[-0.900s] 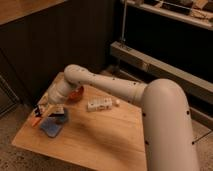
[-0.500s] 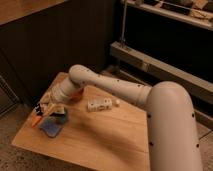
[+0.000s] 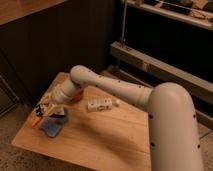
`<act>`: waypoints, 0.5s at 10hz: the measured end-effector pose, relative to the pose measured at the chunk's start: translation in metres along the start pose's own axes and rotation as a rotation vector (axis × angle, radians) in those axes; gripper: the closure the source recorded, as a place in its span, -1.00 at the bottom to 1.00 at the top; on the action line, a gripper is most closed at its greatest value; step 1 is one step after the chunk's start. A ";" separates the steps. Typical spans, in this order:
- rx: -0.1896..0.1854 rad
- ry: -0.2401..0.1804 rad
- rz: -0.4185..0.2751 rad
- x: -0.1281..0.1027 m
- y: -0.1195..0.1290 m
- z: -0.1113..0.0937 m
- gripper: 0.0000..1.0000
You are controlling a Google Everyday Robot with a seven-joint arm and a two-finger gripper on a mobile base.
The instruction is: Place the eraser in the ceramic cup
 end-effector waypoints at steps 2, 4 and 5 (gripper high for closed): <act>-0.004 -0.002 0.001 0.002 0.000 0.002 0.41; -0.006 -0.009 0.004 0.004 0.000 0.003 0.41; -0.004 -0.016 0.009 0.006 -0.001 0.003 0.41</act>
